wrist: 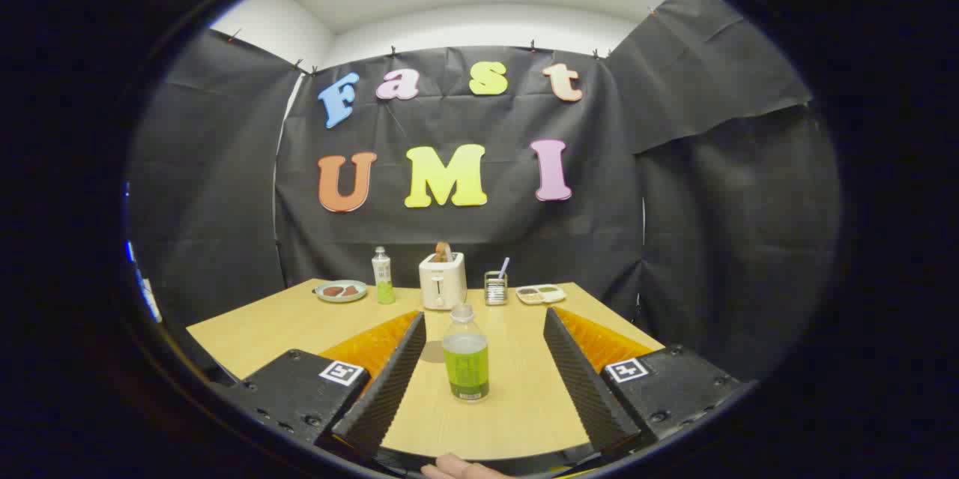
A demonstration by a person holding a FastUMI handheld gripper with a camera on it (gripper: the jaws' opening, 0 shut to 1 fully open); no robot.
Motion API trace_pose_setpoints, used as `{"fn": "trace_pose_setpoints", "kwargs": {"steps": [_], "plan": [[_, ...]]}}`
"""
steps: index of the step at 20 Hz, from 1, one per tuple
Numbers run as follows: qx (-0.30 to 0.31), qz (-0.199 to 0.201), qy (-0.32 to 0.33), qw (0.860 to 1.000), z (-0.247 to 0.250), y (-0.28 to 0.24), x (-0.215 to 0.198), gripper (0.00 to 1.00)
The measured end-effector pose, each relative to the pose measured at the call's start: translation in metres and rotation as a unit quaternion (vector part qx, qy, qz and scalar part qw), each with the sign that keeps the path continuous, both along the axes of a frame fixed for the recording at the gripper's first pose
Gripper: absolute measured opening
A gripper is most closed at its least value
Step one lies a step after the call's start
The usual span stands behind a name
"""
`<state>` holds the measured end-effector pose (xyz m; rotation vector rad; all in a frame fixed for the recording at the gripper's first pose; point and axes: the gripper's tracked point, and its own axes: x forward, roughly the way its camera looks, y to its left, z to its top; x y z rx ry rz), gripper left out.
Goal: Take the bottle from table, then pour the juice into the cup, finally place the bottle on the coaster
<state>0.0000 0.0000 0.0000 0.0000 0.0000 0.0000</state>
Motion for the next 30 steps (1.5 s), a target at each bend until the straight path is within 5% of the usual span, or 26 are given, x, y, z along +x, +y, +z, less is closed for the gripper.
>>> {"fn": "trace_pose_setpoints", "kwargs": {"steps": [15, 30], "plan": [[-0.006, 0.001, 0.025, 1.000, -0.029, 0.003, 0.021, 1.00], [-0.024, 0.035, 0.052, 0.998, -0.118, 0.026, 0.118, 1.00]]}}
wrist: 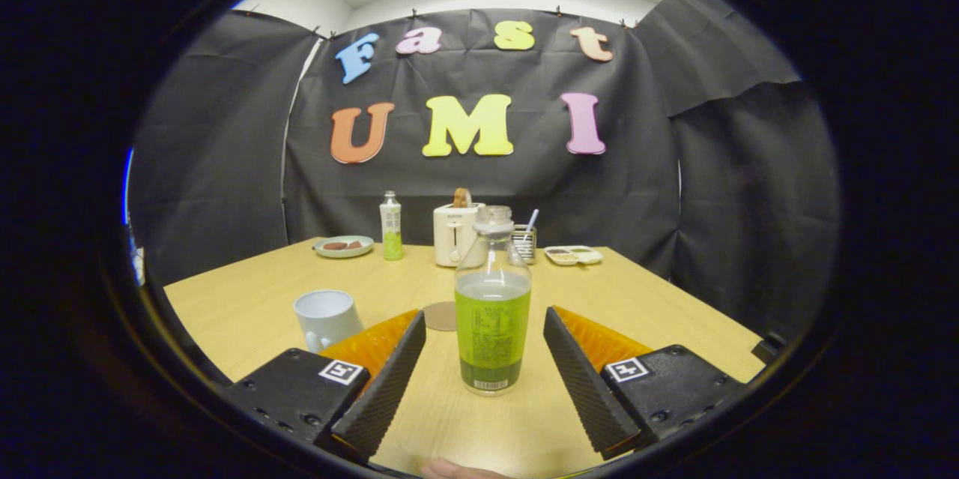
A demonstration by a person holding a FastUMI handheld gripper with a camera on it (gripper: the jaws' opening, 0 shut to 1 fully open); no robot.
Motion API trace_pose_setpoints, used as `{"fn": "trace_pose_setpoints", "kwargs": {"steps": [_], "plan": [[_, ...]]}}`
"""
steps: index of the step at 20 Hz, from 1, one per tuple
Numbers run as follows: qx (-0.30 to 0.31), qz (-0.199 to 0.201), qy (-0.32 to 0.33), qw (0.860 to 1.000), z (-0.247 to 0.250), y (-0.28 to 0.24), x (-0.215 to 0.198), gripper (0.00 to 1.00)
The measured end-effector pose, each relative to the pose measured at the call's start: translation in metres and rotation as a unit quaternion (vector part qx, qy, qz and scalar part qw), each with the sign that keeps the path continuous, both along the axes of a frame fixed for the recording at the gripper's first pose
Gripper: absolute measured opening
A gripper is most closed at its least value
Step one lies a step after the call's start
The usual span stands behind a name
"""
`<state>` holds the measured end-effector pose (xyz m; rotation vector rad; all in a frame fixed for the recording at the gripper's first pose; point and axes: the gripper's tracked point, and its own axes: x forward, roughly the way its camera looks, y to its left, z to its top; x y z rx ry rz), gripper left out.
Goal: Take the bottle from table, then pour the juice into the cup, finally place the bottle on the coaster
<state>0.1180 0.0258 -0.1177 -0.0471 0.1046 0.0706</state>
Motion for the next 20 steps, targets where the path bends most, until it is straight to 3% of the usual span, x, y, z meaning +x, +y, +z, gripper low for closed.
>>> {"fn": "trace_pose_setpoints", "kwargs": {"steps": [12, 16, 20], "plan": [[-0.004, -0.028, -0.035, 0.999, -0.005, -0.008, 0.062, 1.00], [0.001, -0.026, -0.027, 0.999, -0.003, -0.005, 0.063, 0.82], [0.000, -0.027, -0.041, 0.999, 0.007, -0.007, 0.050, 0.81]]}}
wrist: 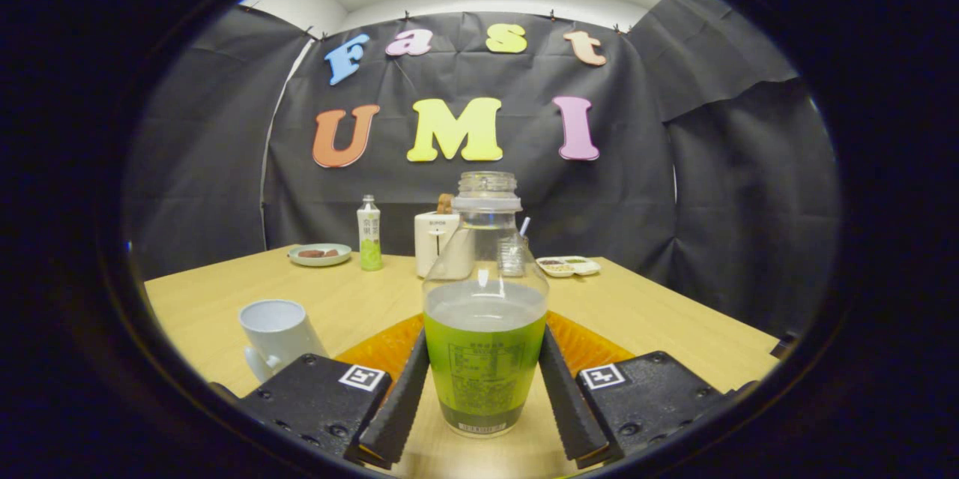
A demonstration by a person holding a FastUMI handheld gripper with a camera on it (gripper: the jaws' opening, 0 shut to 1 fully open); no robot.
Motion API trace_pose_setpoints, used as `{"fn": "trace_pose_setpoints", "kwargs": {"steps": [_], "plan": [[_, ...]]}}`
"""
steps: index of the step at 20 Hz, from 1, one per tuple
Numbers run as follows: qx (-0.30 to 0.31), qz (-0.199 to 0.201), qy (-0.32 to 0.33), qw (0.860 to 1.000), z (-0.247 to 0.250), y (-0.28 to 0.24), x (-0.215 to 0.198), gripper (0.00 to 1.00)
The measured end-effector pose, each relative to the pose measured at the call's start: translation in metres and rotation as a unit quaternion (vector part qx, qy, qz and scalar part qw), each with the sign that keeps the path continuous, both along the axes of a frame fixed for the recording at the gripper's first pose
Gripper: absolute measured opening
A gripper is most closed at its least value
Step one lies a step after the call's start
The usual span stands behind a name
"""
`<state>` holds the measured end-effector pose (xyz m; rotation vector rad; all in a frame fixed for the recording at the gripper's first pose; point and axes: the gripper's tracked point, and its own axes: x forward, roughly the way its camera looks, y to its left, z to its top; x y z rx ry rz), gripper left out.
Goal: Take the bottle from table, then pour the juice into the cup, finally place the bottle on the coaster
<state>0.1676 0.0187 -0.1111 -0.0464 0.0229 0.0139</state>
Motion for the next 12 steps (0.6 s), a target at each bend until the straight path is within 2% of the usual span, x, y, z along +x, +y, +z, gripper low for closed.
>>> {"fn": "trace_pose_setpoints", "kwargs": {"steps": [12], "plan": [[0.003, -0.014, 0.017, 1.000, 0.025, -0.008, -0.055, 0.80]]}}
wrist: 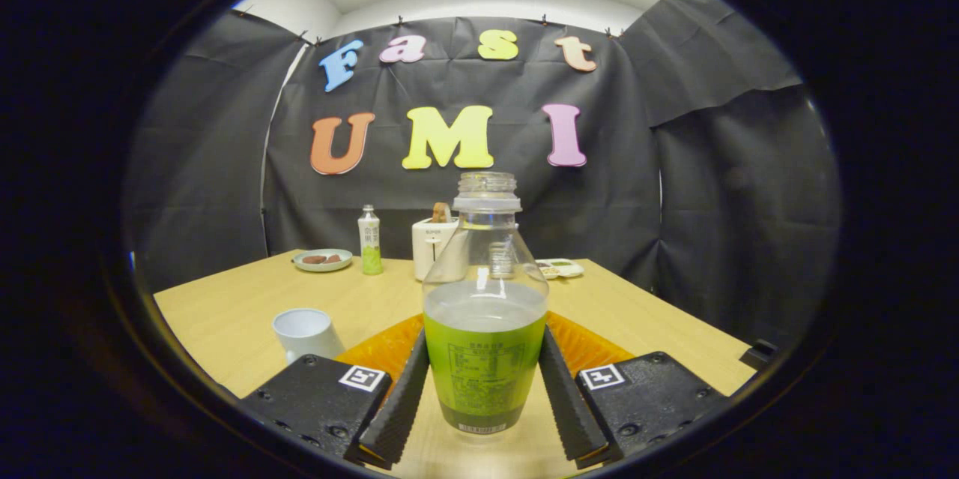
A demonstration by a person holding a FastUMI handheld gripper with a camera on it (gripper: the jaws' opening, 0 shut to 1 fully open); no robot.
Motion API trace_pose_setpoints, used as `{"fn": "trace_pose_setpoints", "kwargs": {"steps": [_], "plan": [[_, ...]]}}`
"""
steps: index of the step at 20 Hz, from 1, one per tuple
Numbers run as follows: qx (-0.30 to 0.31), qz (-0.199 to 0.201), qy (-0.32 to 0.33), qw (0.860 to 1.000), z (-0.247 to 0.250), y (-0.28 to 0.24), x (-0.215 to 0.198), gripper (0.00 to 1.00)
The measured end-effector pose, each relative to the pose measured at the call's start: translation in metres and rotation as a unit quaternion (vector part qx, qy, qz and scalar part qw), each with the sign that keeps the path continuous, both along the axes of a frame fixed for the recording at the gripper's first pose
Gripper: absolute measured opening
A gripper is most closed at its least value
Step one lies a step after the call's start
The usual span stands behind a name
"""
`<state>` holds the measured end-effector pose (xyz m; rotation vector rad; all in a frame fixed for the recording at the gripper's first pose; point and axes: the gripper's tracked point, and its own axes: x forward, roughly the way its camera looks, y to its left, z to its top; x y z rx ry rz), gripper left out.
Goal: Take the bottle from table, then pour the juice into the cup, finally place the bottle on the coaster
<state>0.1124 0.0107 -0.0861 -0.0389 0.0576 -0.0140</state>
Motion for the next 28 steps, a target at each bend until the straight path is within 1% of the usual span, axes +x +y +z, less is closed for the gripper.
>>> {"fn": "trace_pose_setpoints", "kwargs": {"steps": [3, 8, 11, 16, 19, 24, 26, 28], "plan": [[-0.009, -0.007, 0.009, 1.000, 0.004, -0.006, -0.009, 0.80], [-0.034, -0.027, 0.026, 0.999, 0.016, -0.018, -0.013, 0.80], [-0.056, -0.031, 0.024, 0.998, 0.034, -0.016, -0.010, 0.80], [-0.111, -0.041, 0.023, 0.993, 0.057, -0.009, 0.003, 0.80], [-0.149, -0.043, 0.038, 0.987, 0.050, -0.002, 0.010, 0.80], [-0.193, -0.044, 0.061, 0.978, 0.034, 0.008, 0.023, 0.80], [-0.223, -0.048, 0.069, 0.971, 0.027, 0.008, 0.028, 0.80], [-0.265, -0.049, 0.070, 0.960, 0.026, 0.010, 0.030, 0.80]]}}
